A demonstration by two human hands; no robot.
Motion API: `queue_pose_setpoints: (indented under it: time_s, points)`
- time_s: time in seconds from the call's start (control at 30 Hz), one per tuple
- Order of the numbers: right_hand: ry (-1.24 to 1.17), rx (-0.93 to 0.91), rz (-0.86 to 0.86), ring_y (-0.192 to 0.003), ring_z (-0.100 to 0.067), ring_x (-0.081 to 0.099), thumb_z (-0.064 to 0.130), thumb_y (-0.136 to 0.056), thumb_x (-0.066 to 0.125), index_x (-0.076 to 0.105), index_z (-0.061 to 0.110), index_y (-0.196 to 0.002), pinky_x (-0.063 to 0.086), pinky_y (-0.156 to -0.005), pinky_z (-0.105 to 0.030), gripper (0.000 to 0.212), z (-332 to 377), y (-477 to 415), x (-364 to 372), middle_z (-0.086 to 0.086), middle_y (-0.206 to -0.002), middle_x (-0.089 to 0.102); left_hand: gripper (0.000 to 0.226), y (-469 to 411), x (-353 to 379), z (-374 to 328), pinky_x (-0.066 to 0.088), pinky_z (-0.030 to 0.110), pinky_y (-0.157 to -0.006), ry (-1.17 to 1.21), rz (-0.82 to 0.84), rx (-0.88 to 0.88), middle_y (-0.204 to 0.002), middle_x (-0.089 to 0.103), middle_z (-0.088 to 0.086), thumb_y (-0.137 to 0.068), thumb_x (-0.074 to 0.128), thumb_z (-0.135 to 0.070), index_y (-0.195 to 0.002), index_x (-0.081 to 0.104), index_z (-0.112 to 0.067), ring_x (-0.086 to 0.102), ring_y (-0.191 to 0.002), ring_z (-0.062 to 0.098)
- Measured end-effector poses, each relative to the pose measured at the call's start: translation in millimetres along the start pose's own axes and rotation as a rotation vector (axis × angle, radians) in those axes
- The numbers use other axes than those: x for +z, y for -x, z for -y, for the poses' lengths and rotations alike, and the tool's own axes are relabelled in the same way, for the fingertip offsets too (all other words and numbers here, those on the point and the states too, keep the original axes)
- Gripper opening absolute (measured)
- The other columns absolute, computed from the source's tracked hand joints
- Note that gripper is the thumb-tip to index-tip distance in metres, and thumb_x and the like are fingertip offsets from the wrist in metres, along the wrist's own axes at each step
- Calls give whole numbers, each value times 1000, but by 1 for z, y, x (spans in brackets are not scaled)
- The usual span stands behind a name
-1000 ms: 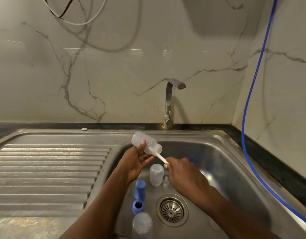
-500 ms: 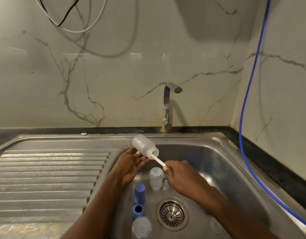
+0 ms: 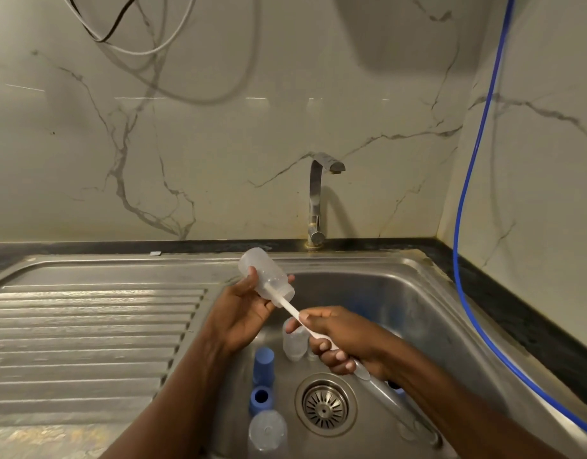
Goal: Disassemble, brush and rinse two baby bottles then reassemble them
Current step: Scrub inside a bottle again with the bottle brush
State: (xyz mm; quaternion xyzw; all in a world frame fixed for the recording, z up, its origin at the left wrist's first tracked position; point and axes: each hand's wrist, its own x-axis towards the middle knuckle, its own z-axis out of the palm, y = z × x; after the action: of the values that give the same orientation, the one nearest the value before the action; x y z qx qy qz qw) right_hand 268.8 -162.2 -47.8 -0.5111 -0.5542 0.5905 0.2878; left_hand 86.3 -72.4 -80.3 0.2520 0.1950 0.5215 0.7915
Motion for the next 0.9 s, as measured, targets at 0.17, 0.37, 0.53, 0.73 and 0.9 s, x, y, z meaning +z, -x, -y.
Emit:
queue_pose_setpoints:
  time_s: [0.17,0.37,0.53,0.73,0.9]
  points:
    - [551,-94,-268,-47,-14,46,29,-102,38,65,17,-100,34,-43,-23,29,-5,-2,-3,1,-65,51,42,-4,-3,12,54,44,-83,-317,-178,14,-121,61,22,-97,52,-21,-136,45,-6,62,-109,36]
    - [1003,-232,-489,-74,-27,56,34,-100,38,58,21,-93,42,-63,-37,25,-17,-13,1,-7,-87,62,55,-4,3,4,52,52,-93,-169,-180,5,-129,59,28,-95,50,-38,-136,46,-2,60,-117,43]
    - [403,-85,-177,-44,-8,39,29,-102,39,64,15,-105,30,-39,-19,29,-7,-6,13,3,-62,47,63,-3,8,12,55,45,-88,-171,-235,7,-115,60,27,-91,52,-51,-129,44,-1,63,-100,35]
    - [-18,36,15,-42,-4,27,31,-105,37,63,17,-107,23,-35,-15,30,5,2,7,4,-59,36,69,-2,7,7,58,45,-82,-50,-133,22,-114,59,22,-85,57,-45,-139,44,-5,61,-97,32]
    - [878,-186,-388,-80,-22,59,33,-101,38,61,25,-97,41,-63,-30,24,-13,-8,9,-3,-89,65,56,-6,-3,12,51,44,-80,-260,-304,36,-117,59,24,-96,52,-31,-143,40,-3,61,-102,36]
